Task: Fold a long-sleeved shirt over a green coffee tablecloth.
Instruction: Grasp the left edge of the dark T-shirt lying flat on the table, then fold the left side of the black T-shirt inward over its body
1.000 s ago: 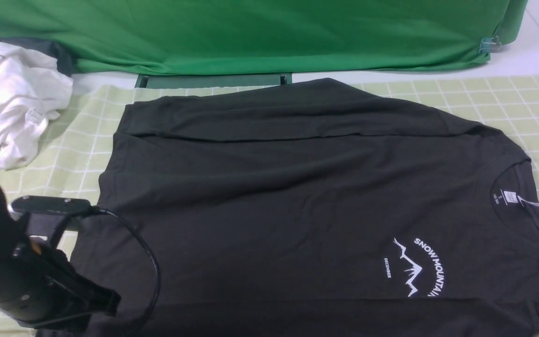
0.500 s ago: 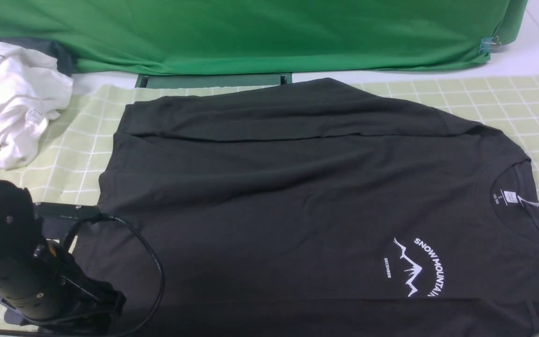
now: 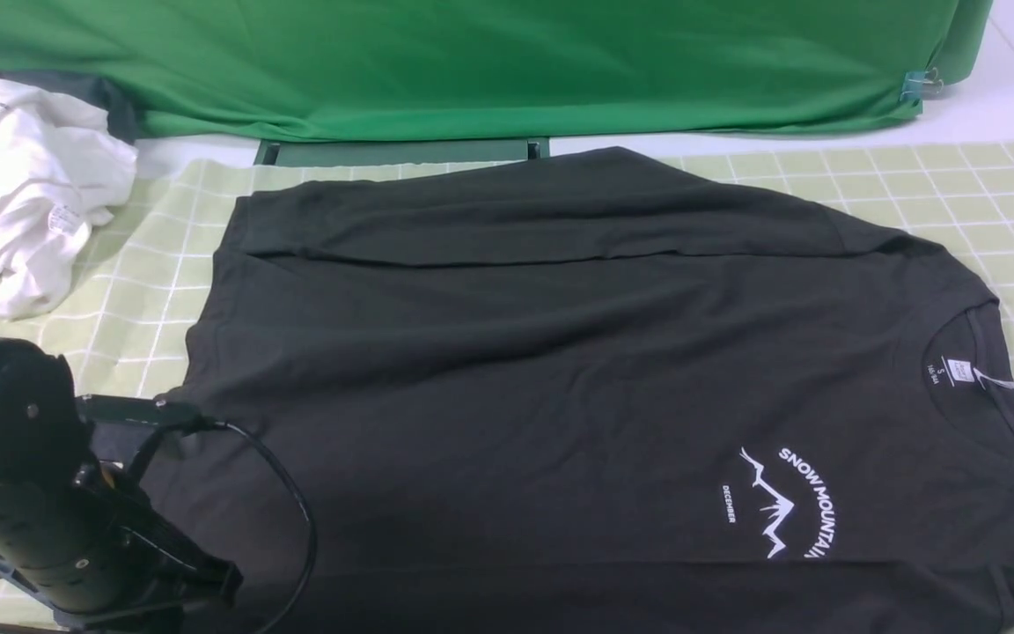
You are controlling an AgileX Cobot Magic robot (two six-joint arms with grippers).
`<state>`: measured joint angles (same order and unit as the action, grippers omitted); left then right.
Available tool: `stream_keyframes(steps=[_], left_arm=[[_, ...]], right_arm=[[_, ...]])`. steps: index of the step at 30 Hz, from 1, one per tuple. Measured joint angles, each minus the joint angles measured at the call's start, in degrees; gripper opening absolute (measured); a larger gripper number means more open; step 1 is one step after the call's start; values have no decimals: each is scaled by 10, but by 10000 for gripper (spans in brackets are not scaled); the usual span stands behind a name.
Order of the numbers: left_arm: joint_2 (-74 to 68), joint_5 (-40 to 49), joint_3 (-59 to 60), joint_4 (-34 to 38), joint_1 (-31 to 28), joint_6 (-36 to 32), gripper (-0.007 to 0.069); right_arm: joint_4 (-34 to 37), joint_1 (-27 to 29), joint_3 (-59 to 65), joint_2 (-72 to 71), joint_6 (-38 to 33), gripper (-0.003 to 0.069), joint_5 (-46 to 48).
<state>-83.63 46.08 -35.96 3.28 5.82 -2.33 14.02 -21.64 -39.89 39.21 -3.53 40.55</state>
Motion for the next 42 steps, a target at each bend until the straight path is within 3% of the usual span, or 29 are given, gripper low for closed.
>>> stream_keyframes(steps=[7, 20, 29, 34, 42], left_arm=[[21, 42, -48, -3, 0, -2, 15], [70, 38, -262, -41, 1, -4, 14], [-52, 13, -362, -104, 1, 9, 14], [-128, 5, -372, -154, 1, 53, 14], [-165, -50, -372, -172, 1, 63, 16]], right_arm=[[0, 0, 1, 0, 1, 8, -17], [0, 0, 1, 0, 5, 16, -52], [4, 0, 1, 0, 16, 27, -53], [17, 0, 1, 0, 16, 34, -48], [19, 0, 1, 0, 16, 43, -8]])
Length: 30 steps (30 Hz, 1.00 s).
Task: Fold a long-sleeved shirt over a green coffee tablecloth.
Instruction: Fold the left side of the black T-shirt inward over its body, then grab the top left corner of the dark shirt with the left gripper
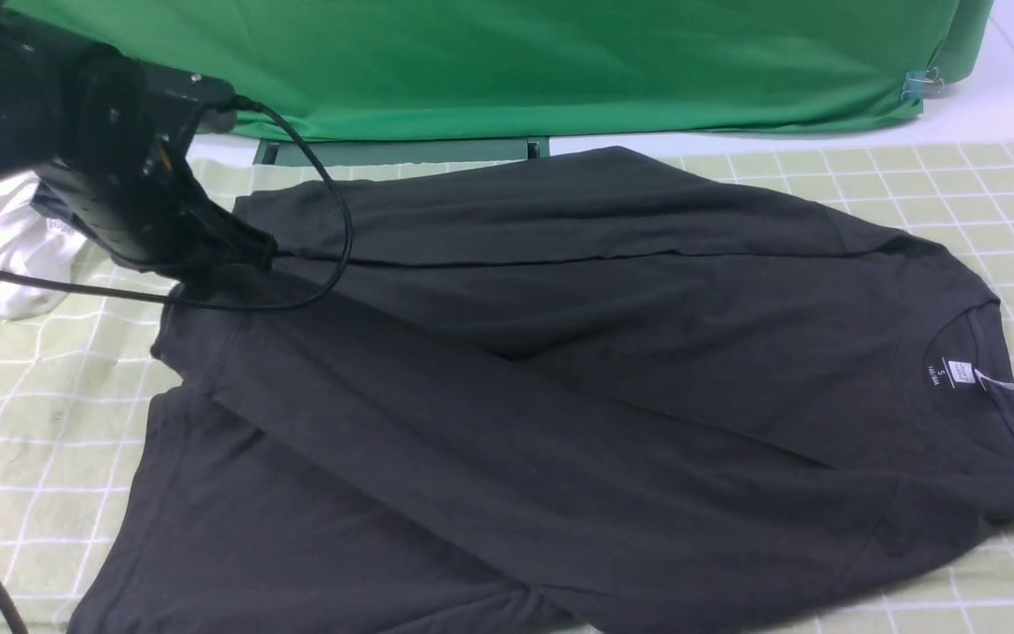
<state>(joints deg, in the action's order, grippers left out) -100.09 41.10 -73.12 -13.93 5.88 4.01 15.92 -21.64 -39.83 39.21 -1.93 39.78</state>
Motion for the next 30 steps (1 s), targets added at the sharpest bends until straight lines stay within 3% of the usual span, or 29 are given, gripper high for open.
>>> stream_keyframes(steps=[8, 16, 21, 30], left_arm=[[-1, -33, -1, -4, 0, 1, 43], [-1, -27, -3, -21, 0, 10, 265], [-4, -22, -30, -16, -3, 65, 409], [-124, 32, -194, 61, -25, 76, 437]], right_arm=[[2, 0, 0, 0, 1, 50, 8], [3, 0, 0, 0, 1, 60, 8], [3, 0, 0, 0, 1, 61, 8], [4, 0, 0, 0, 6, 69, 8]])
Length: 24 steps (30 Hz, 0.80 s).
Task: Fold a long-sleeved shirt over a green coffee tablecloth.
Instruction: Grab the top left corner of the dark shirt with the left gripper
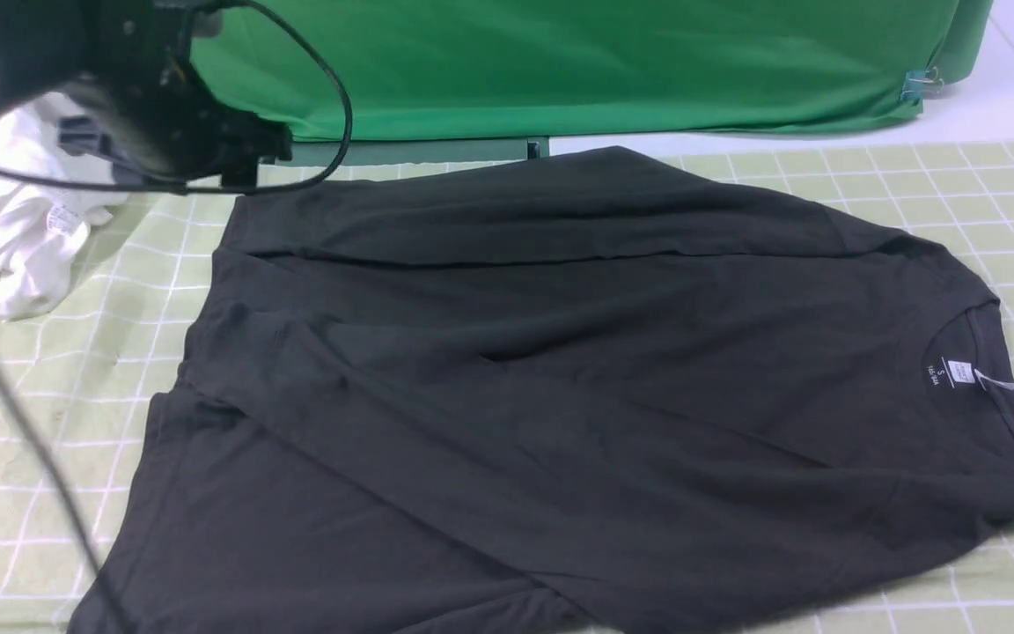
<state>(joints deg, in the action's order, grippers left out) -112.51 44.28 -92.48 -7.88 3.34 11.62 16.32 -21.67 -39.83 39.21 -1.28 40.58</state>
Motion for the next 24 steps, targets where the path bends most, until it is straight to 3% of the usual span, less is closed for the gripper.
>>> stream_keyframes(steps=[10, 20, 24], left_arm=[[-153, 41, -151, 38, -21, 1, 437], [-206, 38, -164, 50, -22, 2, 437], [-206, 35, -164, 50, -22, 3, 375]], right_arm=[[1, 0, 0, 0, 13, 70, 0], [1, 0, 0, 0, 13, 70, -1], [1, 0, 0, 0, 13, 70, -5]])
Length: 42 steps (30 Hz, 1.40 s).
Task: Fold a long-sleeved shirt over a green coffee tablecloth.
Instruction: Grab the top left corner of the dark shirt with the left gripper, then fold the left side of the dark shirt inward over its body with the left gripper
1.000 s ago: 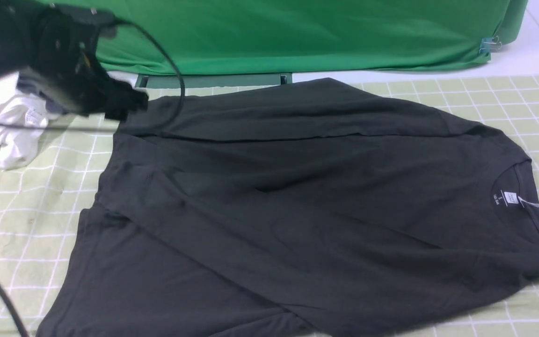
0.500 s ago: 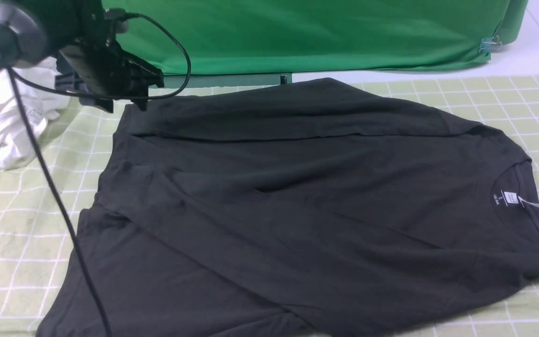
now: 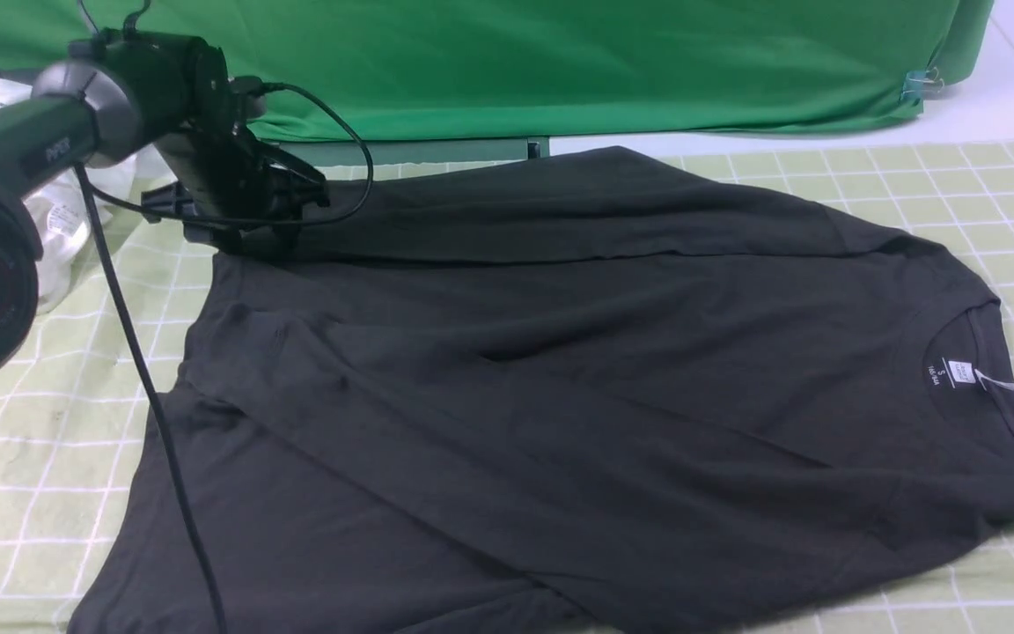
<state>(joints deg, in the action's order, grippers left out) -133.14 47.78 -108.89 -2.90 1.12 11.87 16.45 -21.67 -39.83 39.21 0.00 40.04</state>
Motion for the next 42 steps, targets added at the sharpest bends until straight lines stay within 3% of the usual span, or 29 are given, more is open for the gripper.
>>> stream_keyframes(steps=[2, 3, 5, 8, 19, 26, 36, 42], left_arm=[[0, -4, 0, 2, 0, 0, 260], [0, -4, 0, 2, 0, 0, 260], [0, -6, 0, 5, 0, -4, 130], [5, 0, -4, 5, 0, -23, 43], [46, 87, -49, 29, 0, -60, 36], [119, 197, -35, 34, 0, -81, 36], [294, 210, 172, 50, 0, -59, 36], [376, 165, 316, 62, 11, -44, 36]], right_arm=[[0, 0, 0, 0, 0, 70, -1], [0, 0, 0, 0, 0, 70, -1], [0, 0, 0, 0, 0, 70, -1], [0, 0, 0, 0, 0, 70, -1], [0, 0, 0, 4, 3, 76, -3], [-31, 0, -18, 68, 10, 77, 31], [-66, 0, -58, 128, 8, 79, 48], [-66, 0, -58, 129, 6, 83, 44]])
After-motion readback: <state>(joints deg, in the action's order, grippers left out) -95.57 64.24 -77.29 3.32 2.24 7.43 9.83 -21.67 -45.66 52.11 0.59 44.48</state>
